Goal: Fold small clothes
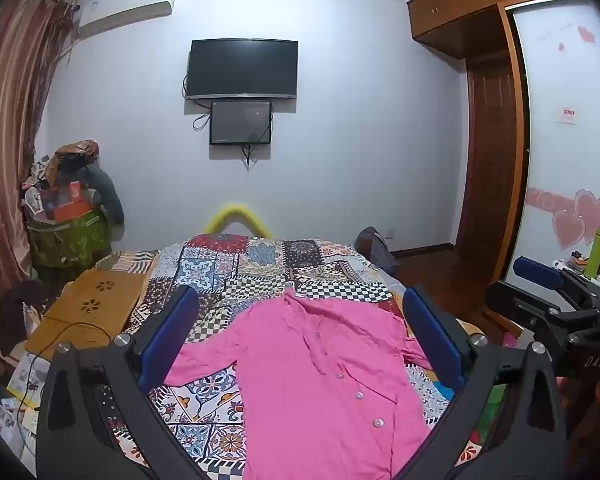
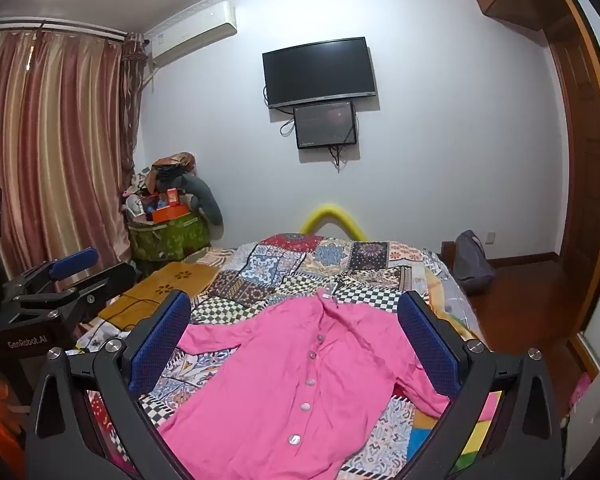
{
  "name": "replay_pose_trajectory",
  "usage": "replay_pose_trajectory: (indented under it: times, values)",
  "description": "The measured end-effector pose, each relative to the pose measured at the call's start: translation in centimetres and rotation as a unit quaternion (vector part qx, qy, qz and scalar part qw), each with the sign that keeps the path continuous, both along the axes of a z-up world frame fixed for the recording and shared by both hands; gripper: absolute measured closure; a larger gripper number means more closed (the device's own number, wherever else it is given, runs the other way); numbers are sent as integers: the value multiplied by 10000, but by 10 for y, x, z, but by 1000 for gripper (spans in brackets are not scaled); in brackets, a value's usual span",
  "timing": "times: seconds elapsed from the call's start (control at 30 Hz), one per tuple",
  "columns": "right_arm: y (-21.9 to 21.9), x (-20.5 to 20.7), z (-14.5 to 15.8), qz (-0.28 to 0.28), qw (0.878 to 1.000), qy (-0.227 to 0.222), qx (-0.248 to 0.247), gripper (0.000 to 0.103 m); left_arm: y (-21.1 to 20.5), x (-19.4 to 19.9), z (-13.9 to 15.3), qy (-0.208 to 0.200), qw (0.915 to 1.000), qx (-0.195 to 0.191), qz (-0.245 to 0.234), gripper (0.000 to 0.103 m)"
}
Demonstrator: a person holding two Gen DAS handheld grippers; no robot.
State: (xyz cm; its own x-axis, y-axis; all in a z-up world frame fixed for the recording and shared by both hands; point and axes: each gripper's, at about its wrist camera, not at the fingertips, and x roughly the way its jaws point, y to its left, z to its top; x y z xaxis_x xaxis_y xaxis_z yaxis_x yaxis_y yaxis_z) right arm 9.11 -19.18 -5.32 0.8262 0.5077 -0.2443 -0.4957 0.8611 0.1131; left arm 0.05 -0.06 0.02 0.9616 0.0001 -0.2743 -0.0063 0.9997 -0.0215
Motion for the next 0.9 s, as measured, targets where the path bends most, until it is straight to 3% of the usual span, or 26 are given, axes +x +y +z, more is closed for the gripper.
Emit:
replay_pose_trajectory:
  times: [0.9]
  values:
    - [4,7,-10,-22,9999,159,-27,0,2,9,-14,113,9999,-118,-53,0]
